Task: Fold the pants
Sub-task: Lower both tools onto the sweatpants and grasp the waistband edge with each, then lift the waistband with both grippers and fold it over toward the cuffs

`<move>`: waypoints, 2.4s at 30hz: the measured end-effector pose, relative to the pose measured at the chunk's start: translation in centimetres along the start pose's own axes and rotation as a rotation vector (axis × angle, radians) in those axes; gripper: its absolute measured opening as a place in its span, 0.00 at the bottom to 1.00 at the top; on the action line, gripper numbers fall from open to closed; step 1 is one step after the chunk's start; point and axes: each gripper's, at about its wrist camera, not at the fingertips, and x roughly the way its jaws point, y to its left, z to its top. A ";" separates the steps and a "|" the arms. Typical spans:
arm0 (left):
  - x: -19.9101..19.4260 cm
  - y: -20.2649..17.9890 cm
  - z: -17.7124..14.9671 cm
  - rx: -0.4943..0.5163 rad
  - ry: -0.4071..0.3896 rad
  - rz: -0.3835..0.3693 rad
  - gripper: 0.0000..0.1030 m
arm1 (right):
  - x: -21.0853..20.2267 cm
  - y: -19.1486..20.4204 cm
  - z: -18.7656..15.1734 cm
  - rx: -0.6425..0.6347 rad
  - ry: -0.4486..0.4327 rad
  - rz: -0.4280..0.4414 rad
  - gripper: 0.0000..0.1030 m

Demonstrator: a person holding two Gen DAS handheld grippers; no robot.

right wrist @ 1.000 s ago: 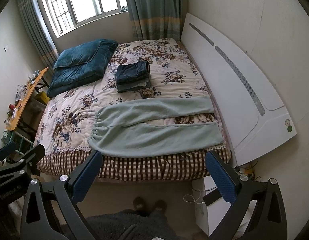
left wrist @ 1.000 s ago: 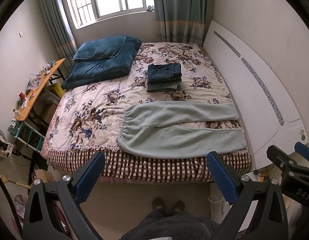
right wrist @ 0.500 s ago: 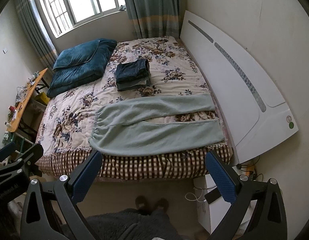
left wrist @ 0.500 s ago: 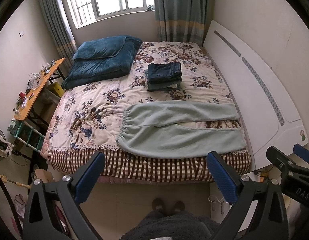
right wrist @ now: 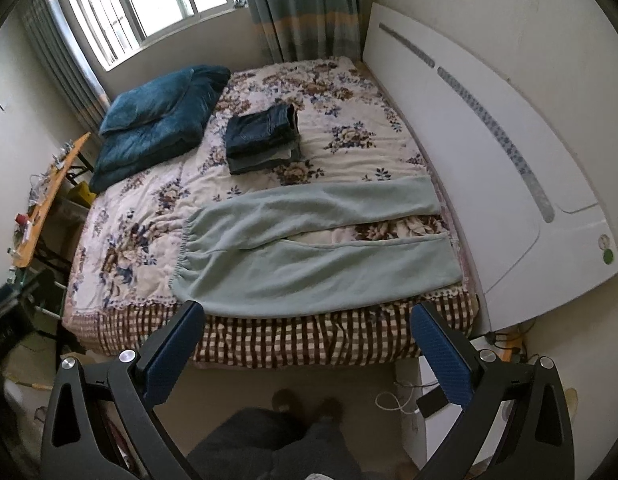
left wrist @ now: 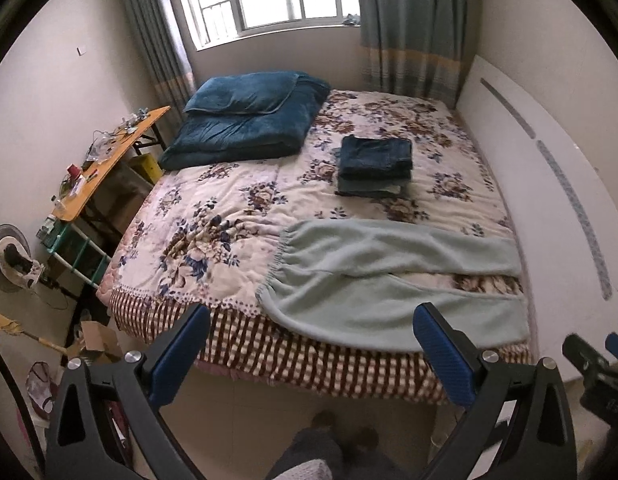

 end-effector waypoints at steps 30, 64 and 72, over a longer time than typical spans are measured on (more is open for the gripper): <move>50.9 -9.4 14.0 0.321 0.367 -0.085 0.86 | 55.9 7.8 21.9 -0.258 0.380 -0.099 1.00; 73.7 -22.9 10.4 0.943 0.719 -0.426 0.44 | 84.1 3.1 30.4 -0.793 0.761 0.350 0.16; 75.6 -22.6 10.4 0.943 0.754 -0.499 0.30 | 82.2 0.6 30.4 -0.779 0.772 0.386 0.16</move>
